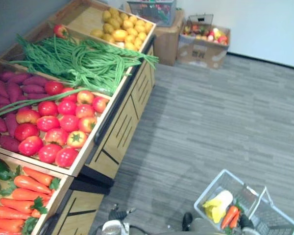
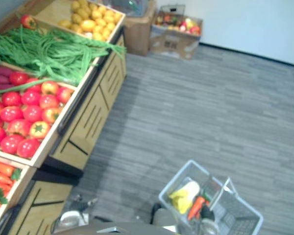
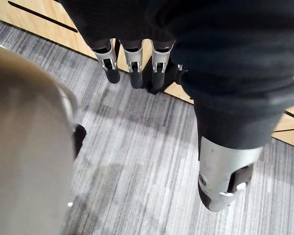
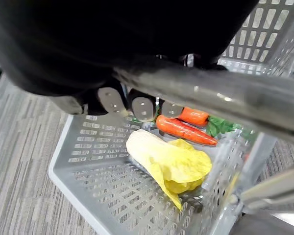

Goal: Pick vegetable in the basket

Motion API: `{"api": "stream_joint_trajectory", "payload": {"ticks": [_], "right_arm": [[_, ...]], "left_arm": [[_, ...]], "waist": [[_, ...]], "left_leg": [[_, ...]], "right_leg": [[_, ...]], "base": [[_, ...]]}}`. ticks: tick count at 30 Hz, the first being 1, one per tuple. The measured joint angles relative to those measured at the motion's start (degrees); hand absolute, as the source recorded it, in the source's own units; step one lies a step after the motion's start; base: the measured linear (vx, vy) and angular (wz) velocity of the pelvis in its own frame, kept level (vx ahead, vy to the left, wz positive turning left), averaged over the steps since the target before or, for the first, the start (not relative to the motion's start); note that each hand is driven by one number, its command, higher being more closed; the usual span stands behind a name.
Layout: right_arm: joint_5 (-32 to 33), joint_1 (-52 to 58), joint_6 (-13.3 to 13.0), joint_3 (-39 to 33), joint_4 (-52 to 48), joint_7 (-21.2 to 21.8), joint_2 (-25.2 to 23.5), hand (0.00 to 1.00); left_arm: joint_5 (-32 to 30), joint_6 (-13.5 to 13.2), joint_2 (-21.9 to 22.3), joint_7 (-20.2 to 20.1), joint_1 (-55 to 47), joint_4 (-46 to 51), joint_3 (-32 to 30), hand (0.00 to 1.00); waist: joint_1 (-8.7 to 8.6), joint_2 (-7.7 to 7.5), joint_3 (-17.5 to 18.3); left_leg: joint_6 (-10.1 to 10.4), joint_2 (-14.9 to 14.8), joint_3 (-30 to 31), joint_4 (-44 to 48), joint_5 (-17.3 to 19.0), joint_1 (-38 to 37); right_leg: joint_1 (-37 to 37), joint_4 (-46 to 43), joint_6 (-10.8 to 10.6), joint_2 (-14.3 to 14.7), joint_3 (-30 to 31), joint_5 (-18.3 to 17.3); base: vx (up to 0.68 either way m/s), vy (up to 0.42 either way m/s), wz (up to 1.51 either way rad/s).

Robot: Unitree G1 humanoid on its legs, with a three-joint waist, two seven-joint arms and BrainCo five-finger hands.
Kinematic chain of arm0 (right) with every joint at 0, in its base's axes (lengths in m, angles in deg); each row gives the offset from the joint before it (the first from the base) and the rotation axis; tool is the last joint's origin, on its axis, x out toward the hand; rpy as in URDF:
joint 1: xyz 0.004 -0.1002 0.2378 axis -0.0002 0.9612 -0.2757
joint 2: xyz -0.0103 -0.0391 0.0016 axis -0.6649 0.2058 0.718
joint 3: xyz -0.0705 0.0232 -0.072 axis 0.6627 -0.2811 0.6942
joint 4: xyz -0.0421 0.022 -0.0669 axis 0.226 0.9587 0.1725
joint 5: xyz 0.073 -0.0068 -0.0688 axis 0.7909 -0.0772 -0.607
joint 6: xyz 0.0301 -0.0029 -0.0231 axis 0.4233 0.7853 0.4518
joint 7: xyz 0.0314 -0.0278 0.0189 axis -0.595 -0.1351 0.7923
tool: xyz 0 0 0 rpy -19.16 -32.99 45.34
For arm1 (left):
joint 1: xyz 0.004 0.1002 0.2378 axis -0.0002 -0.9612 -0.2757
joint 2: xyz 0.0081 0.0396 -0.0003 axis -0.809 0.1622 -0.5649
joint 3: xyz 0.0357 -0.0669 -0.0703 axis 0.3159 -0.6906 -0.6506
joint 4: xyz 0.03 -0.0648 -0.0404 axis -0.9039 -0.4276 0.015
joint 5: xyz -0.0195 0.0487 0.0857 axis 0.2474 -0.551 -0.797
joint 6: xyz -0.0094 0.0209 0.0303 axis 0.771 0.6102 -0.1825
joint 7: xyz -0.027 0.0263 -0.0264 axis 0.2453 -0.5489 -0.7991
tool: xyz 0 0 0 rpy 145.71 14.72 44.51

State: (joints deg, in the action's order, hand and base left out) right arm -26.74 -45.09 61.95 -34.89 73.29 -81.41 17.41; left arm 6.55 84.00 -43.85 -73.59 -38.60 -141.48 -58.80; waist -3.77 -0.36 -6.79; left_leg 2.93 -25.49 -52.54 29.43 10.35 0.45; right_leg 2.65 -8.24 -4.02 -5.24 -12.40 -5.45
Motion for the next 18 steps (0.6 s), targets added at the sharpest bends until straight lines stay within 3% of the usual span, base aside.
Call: {"api": "stream_joint_trajectory", "payload": {"ticks": [2,3,4,5,7,9,12,18], "right_arm": [[-0.1,-0.2,-0.6,1.6,-0.2,0.2,0.3,1.0],[-0.4,-1.3,-0.5,3.1,0.1,0.4,1.5,1.0],[-0.6,-2.0,-0.5,3.3,0.2,0.5,1.9,1.0],[-1.6,-2.4,-0.6,3.3,0.0,0.9,2.6,1.0],[-1.9,-2.0,-0.7,3.1,0.0,0.9,2.9,1.0],[-2.1,-1.6,-0.7,3.0,0.1,1.0,2.6,1.0],[-2.0,-1.2,-0.6,2.8,0.1,1.0,1.2,1.0],[-2.1,-0.8,-0.6,4.5,-2.0,1.0,0.3,1.0]], "left_arm": [[0.8,-0.6,0.1,0.1,-0.8,2.4,-0.6,0.0],[0.8,-1.2,0.5,0.1,-0.9,2.3,-0.4,0.0],[0.8,-1.3,0.6,0.1,-1.0,2.2,-0.4,0.0],[0.8,-1.2,1.0,0.0,-1.5,1.6,-0.3,0.0],[1.0,-1.2,0.8,-0.1,-1.6,0.9,-0.3,0.0],[0.9,-1.2,-0.9,-0.2,-1.8,0.4,-0.4,0.0],[-0.2,-1.0,-1.9,-0.2,-3.1,-0.1,-0.4,0.0],[-1.4,-0.5,-1.9,-0.1,-4.0,-0.1,-0.1,0.0]], "waist": [[1.61,-0.95,-0.3],[2.68,-0.97,-0.5],[2.77,-0.17,-0.8],[2.77,2.12,-0.8],[2.59,2.18,-0.6],[2.48,0.65,-0.4],[2.48,-0.65,0.1],[2.78,-0.42,1.2]], "left_leg": [[-1.8,3.4,18.2,5.3,-0.6,3.1],[0.7,12.0,35.6,-2.1,4.7,3.1],[0.9,14.3,41.1,-7.0,5.0,2.2],[3.0,16.0,46.3,-15.7,3.3,0.7],[3.2,17.8,46.6,-16.2,3.3,-0.3],[2.8,19.1,45.3,-16.4,3.6,0.6],[2.7,19.3,44.7,-16.5,3.7,0.6],[3.1,18.2,40.2,-19.6,3.3,-2.0]], "right_leg": [[-0.3,-1.2,0.0,-1.5,6.7,0.1],[0.4,-0.5,-0.7,-2.9,11.5,0.5],[0.6,-0.4,-1.4,-2.9,13.3,0.9],[1.2,0.5,-2.7,-1.8,15.4,1.6],[0.7,3.2,-4.4,-2.9,16.6,2.9],[1.3,4.3,-4.1,-4.3,16.7,3.1],[1.4,5.2,-5.0,-4.3,17.0,3.6],[3.6,5.2,-5.3,-2.7,20.3,4.8]], "base": [[0.03,0.071,-1.48],[0.03,0.274,-1.73],[0.02,0.353,-1.78],[0.0,0.273,-1.2],[0.01,0.147,-0.68],[-0.06,0.124,-0.21],[-0.04,0.032,-0.12],[0.05,-0.026,-0.4]]}}
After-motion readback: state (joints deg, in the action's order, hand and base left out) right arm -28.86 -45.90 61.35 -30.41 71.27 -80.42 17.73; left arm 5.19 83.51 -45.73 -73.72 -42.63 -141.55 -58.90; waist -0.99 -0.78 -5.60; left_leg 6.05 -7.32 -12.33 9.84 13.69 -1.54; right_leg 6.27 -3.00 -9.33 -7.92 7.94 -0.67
